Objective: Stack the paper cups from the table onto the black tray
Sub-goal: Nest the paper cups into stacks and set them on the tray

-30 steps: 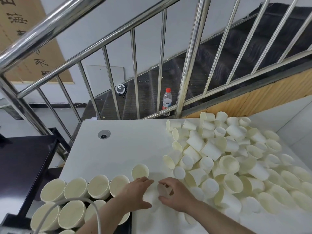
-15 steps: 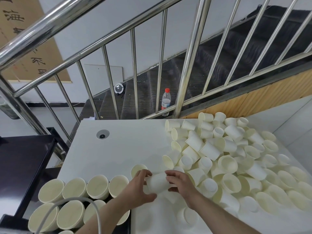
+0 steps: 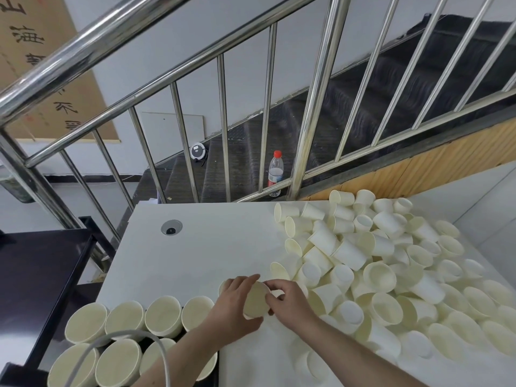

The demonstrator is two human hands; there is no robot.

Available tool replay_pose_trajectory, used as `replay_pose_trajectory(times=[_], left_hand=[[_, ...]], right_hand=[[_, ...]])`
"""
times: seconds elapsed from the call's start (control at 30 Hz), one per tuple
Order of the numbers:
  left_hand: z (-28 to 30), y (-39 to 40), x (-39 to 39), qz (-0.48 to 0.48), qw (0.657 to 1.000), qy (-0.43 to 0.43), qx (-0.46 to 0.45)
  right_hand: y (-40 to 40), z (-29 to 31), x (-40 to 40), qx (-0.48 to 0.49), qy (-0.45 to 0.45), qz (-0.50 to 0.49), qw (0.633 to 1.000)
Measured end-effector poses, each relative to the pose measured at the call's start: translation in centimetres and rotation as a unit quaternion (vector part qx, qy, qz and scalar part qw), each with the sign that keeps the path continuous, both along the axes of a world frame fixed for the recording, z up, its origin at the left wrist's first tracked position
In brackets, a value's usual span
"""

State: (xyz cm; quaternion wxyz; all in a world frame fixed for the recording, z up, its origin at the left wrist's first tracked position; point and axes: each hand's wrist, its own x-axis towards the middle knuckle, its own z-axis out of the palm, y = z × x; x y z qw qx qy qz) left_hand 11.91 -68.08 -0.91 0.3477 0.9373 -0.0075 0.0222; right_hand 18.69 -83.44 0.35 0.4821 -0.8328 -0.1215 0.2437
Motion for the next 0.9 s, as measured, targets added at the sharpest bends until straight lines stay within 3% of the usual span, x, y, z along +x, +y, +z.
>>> replay_pose_trajectory(times=[0.17, 0.4, 0.77, 0.9], left_hand=[[0.0, 1.0, 0.5, 0.018, 0.997, 0.041, 0.064], [0.1, 3.1, 2.0, 0.054, 0.966, 0.16, 0.195], [-1.7, 3.4, 4.0, 0.039, 0.945, 0.236, 0.223], [-1.5, 3.5, 4.3, 0.052, 0.949, 0.231, 0.21]], right_hand=[[0.5, -0.1, 1.0, -0.034, -0.031, -0.032, 0.998], [1.1, -1.8, 3.6, -0.112, -0.052, -0.068, 0.99], [2.6, -3.3, 5.0, -0.255, -0.053, 0.053, 0.964], [2.8, -2.6, 4.7, -0.299, -0.124, 0.122, 0.938]])
